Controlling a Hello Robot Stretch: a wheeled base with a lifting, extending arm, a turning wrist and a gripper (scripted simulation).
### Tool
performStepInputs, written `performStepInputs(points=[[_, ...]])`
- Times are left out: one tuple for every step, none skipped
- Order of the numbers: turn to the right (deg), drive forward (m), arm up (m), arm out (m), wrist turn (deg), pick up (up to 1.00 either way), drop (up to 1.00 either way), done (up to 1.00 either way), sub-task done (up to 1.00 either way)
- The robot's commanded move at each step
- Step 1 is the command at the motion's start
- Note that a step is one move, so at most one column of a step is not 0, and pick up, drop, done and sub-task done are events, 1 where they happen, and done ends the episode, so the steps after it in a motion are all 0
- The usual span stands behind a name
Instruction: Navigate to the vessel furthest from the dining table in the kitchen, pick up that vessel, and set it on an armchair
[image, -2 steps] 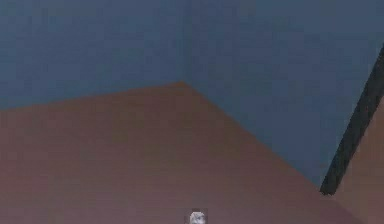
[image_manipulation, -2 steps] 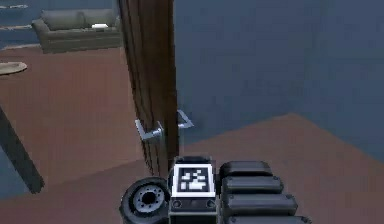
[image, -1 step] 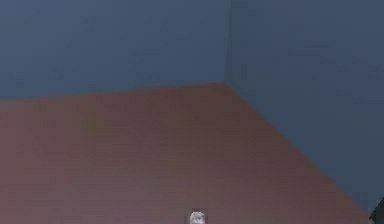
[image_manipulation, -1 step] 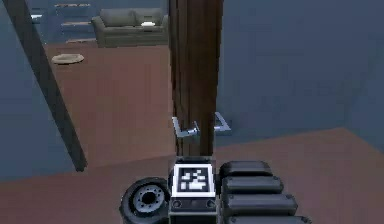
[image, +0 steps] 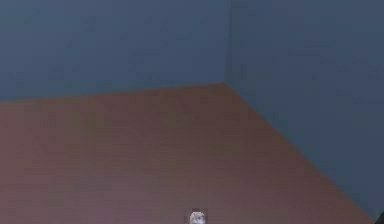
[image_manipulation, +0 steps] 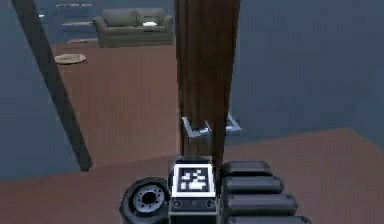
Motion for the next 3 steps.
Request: performStepInputs(points=[[45.0,0.00,0.00,0.00,0.0,0.00,0.00,0.00,0.00],[12.0,0.00,0.00,0.00,0.0,0.00,0.00,0.00,0.00],[0.0,0.50,0.00,0.00,0.0,0.00,0.00,0.00,0.00]])
